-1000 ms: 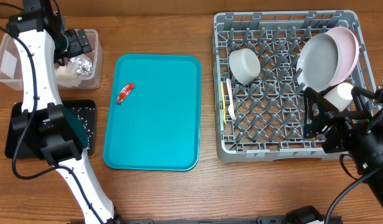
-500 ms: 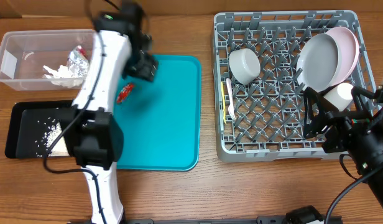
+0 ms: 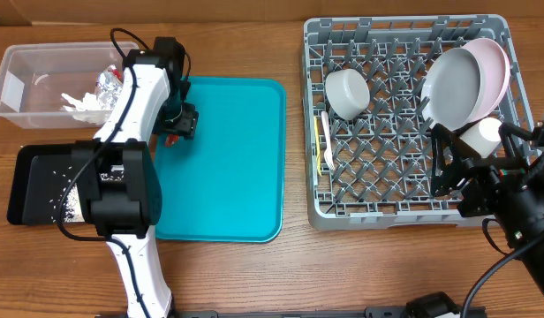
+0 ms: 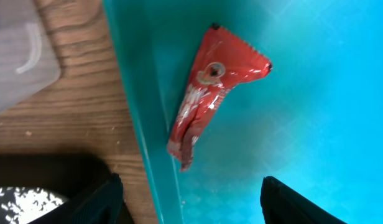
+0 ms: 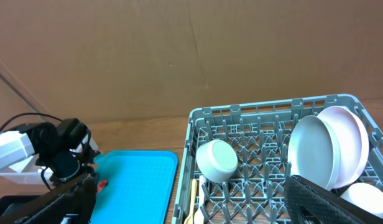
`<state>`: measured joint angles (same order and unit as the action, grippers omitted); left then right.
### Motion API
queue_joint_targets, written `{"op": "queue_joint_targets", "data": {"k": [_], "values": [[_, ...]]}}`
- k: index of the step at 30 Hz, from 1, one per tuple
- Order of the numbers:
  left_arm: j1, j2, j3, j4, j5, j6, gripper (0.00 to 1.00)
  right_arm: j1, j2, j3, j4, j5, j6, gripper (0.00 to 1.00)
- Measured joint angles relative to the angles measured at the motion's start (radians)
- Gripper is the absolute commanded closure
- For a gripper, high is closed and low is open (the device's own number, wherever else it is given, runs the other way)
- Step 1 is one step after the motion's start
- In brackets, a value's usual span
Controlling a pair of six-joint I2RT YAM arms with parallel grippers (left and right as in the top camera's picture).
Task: Sort waste into correct bins and load items into the dishwasher rack
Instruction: 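Lower the left gripper onto the red sauce packet and grasp it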
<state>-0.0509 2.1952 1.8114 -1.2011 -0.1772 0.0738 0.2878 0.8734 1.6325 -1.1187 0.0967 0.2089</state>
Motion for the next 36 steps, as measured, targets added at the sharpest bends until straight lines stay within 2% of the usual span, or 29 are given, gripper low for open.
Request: {"op": "queue_joint_targets", "data": {"k": [6,9,15,20,24,26,28,36], "values": [[-0.002,0.000,-0.080,0.078,0.000,0.029,0.38,0.000,0.000,0.000,0.000,0.000,0.000,0.00],[-0.002,0.000,-0.095,0.112,0.012,0.031,0.50,0.000,0.000,0.000,0.000,0.000,0.000,0.00],[-0.002,0.000,-0.113,0.192,0.061,0.031,0.53,0.000,0.000,0.000,0.000,0.000,0.000,0.00],[-0.002,0.000,-0.158,0.212,0.061,0.031,0.63,0.000,0.000,0.000,0.000,0.000,0.000,0.00],[-0.002,-0.002,-0.164,0.206,0.062,0.032,0.83,0.000,0.000,0.000,0.000,0.000,0.001,0.00],[-0.002,-0.002,-0.167,0.205,0.061,0.032,0.86,0.000,0.000,0.000,0.000,0.000,0.000,0.00],[-0.002,-0.002,-0.167,0.203,0.061,0.030,0.96,0.000,0.000,0.000,0.001,0.000,0.000,0.00],[-0.002,-0.001,-0.149,0.097,0.063,-0.013,0.96,0.000,0.000,0.000,0.000,0.000,0.000,0.00]]}}
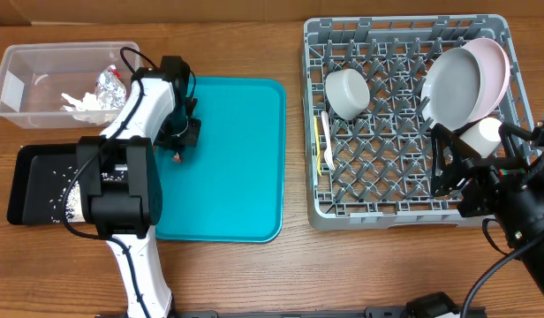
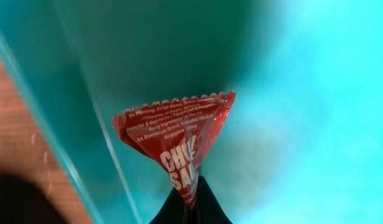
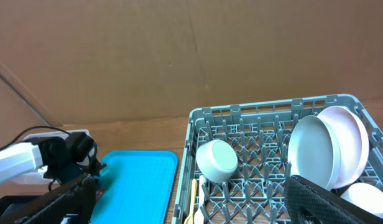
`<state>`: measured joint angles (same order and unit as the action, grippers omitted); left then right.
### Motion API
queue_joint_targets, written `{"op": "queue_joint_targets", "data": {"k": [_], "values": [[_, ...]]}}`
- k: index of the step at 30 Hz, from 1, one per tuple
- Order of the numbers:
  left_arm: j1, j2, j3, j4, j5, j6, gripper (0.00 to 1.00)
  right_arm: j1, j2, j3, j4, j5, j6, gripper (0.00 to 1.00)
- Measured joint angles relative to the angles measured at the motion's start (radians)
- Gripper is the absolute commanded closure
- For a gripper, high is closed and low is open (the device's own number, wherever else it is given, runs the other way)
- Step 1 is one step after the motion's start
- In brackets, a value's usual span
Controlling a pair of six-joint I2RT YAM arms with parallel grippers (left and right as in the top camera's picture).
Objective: Sort waste into correct bins and load items into the dishwasher rack
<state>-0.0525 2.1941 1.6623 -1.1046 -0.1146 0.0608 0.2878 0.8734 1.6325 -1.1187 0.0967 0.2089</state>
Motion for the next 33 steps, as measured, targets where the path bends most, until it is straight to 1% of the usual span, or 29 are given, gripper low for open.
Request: {"op": "queue_joint_targets", "data": {"k": [4,6,9,10,14,16,19,20,21,22,23,25,28,29,30,33], "values": [[0.000,0.000,0.155,-0.113,0.018,-0.033,0.96,0.000,0.000,0.000,0.001,0.000,0.000,0.00],[0.000,0.000,0.261,-0.172,0.021,-0.040,0.96,0.000,0.000,0.000,0.000,0.000,0.000,0.00],[0.003,-0.012,0.434,-0.205,0.025,-0.054,0.96,0.000,0.000,0.000,0.000,0.000,0.000,0.00],[0.005,-0.016,0.457,-0.211,0.024,-0.056,0.96,0.000,0.000,0.000,0.001,0.000,0.000,0.00],[0.042,-0.036,0.521,-0.184,0.009,-0.089,0.96,0.000,0.000,0.000,0.000,0.000,0.000,0.00],[0.096,-0.036,0.519,-0.143,0.008,-0.113,0.96,0.000,0.000,0.000,0.000,0.000,0.000,0.00],[0.213,-0.033,0.507,-0.060,0.033,-0.138,0.96,0.000,0.000,0.000,0.000,0.000,0.000,0.00],[0.243,-0.032,0.501,-0.041,0.036,-0.141,0.82,0.000,0.000,0.000,0.001,0.000,0.000,0.00],[0.267,-0.030,0.494,-0.022,0.037,-0.144,0.42,0.000,0.000,0.000,0.000,0.000,0.000,0.00],[0.282,-0.027,0.487,-0.001,0.037,-0.145,0.12,0.000,0.000,0.000,0.000,0.000,0.000,0.00],[0.293,-0.022,0.483,0.018,0.038,-0.149,0.00,0.000,0.000,0.000,0.000,0.000,0.000,0.00],[0.299,-0.013,0.475,0.051,0.046,-0.159,0.00,0.000,0.000,0.000,0.000,0.000,0.000,0.00],[0.288,-0.006,0.476,0.041,0.060,-0.158,0.00,0.000,0.000,0.000,0.000,0.000,0.000,0.00],[0.287,-0.006,0.479,0.012,0.061,-0.154,0.01,0.000,0.000,0.000,0.000,0.000,0.000,0.00],[0.282,-0.001,0.500,-0.043,0.061,-0.147,0.04,0.000,0.000,0.000,0.001,0.000,0.000,0.00],[0.280,0.013,0.627,-0.219,0.061,-0.136,0.11,0.000,0.000,0.000,0.000,0.000,0.000,0.00]]}}
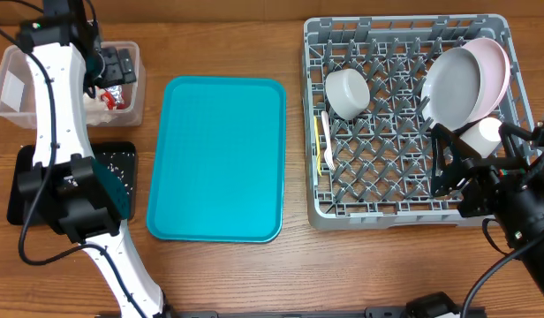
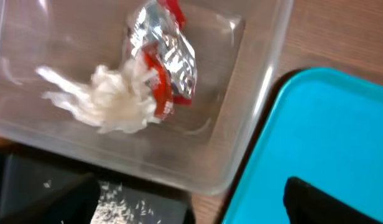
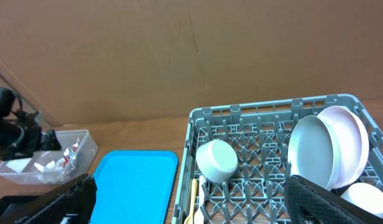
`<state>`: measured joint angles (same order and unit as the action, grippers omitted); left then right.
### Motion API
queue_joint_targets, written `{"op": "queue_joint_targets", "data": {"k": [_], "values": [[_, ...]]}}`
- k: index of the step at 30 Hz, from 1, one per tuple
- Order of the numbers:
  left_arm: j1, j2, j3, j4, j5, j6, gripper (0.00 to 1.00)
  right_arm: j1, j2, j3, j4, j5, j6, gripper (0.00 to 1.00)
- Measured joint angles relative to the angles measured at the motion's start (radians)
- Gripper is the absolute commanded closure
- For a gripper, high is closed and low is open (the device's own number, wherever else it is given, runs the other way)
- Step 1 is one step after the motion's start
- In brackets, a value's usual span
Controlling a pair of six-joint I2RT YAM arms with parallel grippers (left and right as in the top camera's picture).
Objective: Sort waste into correct bins and load items into the dishwasher rack
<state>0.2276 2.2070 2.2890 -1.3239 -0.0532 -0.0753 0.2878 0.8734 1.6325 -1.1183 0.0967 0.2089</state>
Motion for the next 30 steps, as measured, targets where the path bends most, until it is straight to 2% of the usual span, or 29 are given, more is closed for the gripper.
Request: {"op": "queue_joint_targets", "data": {"k": [2,6,9,14,19,22,26,30], "values": [[0.000,0.000,0.118,-0.121,0.004,-0.001,0.14,0.000,0.000,0.000,0.000,0.000,0.000,0.00],[-0.021,-0.072,0.317,-0.291,0.036,0.007,0.09,0.000,0.000,0.000,0.000,0.000,0.000,0.00],[-0.079,-0.185,0.349,-0.348,0.026,0.024,0.00,0.000,0.000,0.000,0.000,0.000,0.000,0.00],[-0.230,-0.391,0.371,-0.360,0.002,0.026,0.00,0.000,0.000,0.000,0.000,0.000,0.000,0.00],[-0.336,-0.565,0.284,-0.362,-0.007,0.003,0.00,0.000,0.000,0.000,0.000,0.000,0.000,0.00],[-0.352,-0.760,0.097,-0.370,-0.012,-0.016,0.00,0.000,0.000,0.000,0.000,0.000,0.000,0.00],[-0.352,-0.859,-0.010,-0.370,-0.012,-0.024,0.00,0.000,0.000,0.000,0.000,0.000,0.000,0.00],[-0.352,-0.897,-0.019,-0.369,-0.012,-0.024,0.00,0.000,0.000,0.000,0.000,0.000,0.000,0.00]]}}
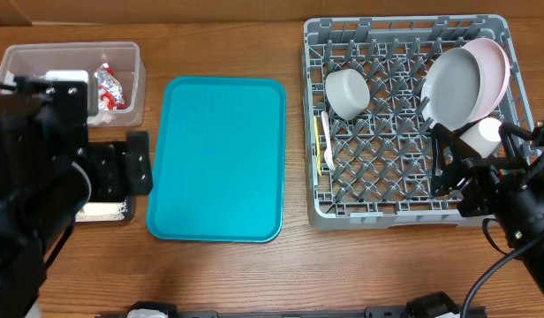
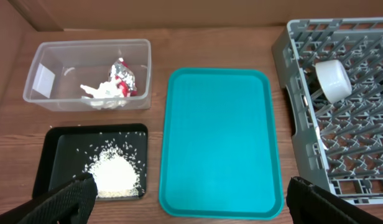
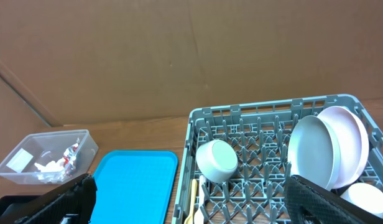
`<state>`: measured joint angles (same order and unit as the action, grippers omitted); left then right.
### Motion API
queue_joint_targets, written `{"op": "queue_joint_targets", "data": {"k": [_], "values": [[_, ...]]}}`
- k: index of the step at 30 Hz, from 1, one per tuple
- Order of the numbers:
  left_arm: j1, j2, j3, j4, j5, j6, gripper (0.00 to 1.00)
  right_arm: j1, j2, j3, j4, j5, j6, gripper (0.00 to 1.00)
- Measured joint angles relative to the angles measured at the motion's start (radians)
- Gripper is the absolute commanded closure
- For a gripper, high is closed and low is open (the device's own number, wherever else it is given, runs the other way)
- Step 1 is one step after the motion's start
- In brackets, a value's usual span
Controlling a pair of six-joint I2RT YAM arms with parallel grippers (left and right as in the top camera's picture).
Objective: Sort waste into correct bins and load items into the dishwasher rack
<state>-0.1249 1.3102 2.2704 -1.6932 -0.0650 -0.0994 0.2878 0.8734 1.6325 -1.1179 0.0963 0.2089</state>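
The red sauce wrapper (image 2: 124, 81) lies in the clear waste bin (image 2: 47, 104) beside foil and a white wad. The teal tray (image 2: 219, 143) is bare. My left gripper (image 2: 191, 211) is high above the table's left side, open, with nothing between its fingers (image 2: 70, 199). In the overhead view the left arm (image 1: 34, 185) fills the left edge. The grey dishwasher rack (image 1: 404, 212) holds a white bowl (image 1: 346, 92), two plates (image 1: 462, 84), a cup (image 1: 480, 134) and utensils (image 1: 325, 141). My right gripper (image 3: 198, 211) rests open by the rack's near right corner.
A black bin (image 2: 55, 140) with a heap of rice (image 2: 114, 174) sits in front of the clear bin. A brown cardboard wall (image 3: 179, 56) stands behind the table. The right arm (image 1: 506, 199) lies along the rack's right front.
My left gripper was low over the clear bin with the wrapper lying inside; now it is raised high, viewing the whole table. It stays open. The right arm has not moved.
My left gripper hung open over the red wrapper at the teal tray's left edge. Then it was shut on the wrapper. Then it stood open over the clear bin with the wrapper inside. Now it is high up and the tray is bare.
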Motion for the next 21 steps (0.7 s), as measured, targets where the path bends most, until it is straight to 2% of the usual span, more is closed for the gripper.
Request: {"op": "queue_joint_targets", "data": {"k": [14,19,21], "values": [[0.000,0.051,-0.007,0.002,0.000,0.000,0.00,0.000,0.000,0.000,-0.010,0.009,-0.001,0.00],[0.000,0.068,-0.008,0.002,0.000,0.000,0.00,-0.001,0.000,-0.001,-0.154,0.061,-0.001,0.00],[0.000,0.074,-0.008,0.003,0.000,0.000,0.00,-0.014,-0.006,-0.013,-0.156,0.085,-0.004,0.00]]}}
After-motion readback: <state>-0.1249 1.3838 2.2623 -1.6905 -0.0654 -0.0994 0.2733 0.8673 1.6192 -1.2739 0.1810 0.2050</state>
